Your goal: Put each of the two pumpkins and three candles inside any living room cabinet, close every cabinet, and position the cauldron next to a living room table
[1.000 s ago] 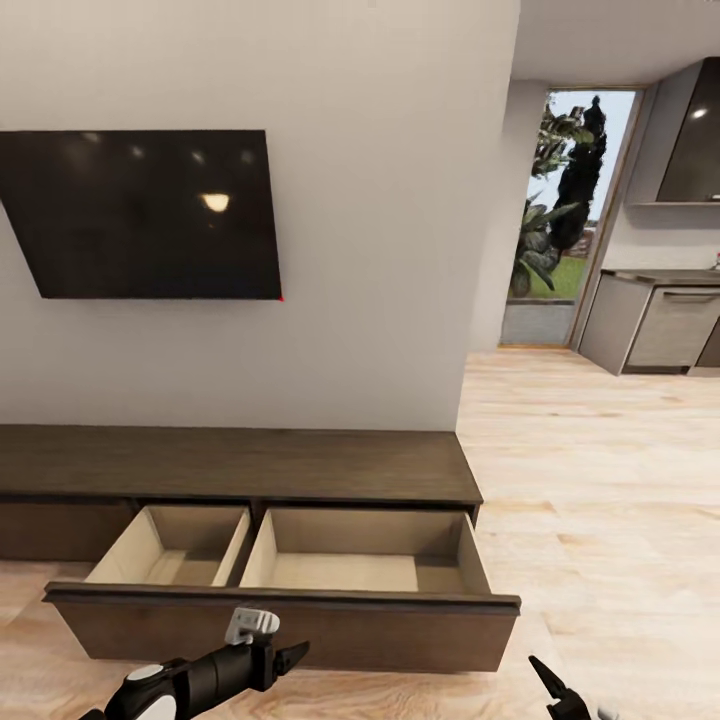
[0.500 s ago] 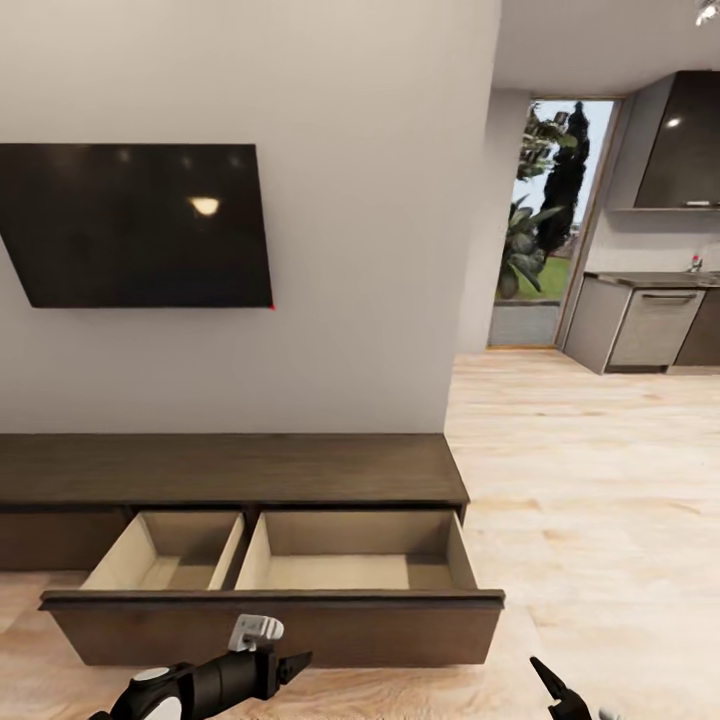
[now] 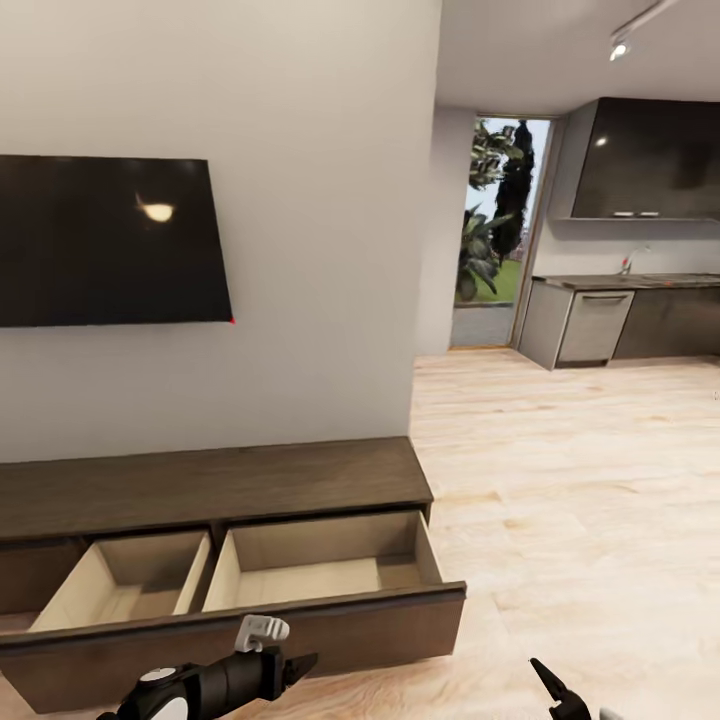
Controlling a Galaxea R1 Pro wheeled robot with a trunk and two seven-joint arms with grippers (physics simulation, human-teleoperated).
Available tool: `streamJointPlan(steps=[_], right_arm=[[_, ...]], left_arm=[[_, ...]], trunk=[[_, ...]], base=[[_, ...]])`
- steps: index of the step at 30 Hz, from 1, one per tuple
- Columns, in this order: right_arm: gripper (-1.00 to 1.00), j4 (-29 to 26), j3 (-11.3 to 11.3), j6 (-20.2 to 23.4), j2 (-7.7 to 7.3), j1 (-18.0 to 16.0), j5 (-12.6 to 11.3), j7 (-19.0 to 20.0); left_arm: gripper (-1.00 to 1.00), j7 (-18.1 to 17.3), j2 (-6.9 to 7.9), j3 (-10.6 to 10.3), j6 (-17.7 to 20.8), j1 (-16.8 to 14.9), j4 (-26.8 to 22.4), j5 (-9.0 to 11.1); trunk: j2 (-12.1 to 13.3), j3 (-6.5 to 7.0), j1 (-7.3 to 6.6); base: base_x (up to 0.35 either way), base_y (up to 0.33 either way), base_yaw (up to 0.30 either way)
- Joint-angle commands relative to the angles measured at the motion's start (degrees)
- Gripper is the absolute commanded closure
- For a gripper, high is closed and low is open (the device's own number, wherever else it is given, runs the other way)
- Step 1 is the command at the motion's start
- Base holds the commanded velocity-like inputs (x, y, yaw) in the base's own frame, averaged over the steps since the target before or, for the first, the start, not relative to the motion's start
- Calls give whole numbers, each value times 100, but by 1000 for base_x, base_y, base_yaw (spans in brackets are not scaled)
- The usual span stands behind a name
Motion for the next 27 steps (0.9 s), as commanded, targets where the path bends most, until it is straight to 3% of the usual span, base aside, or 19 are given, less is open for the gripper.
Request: streamJointPlan(steps=[1, 17, 27], right_arm=[[-100, 3, 3, 60, -1, -3, -60, 19], [-100, 2, -2, 69, -1, -3, -72, 18], [-100, 5, -23, 115, -7, -3, -87, -69]], left_arm=[[-100, 1, -1, -8, 19, -5, -1, 44], [-100, 1, -72, -10, 18, -5, 2, -3], [-100, 1, -98, -10, 19, -5, 35, 2]], trunk=[[38, 18, -23], [680, 387, -375], [1081, 537, -594]], base=[[-1, 0, -246], [0, 0, -243], [0, 0, -55]])
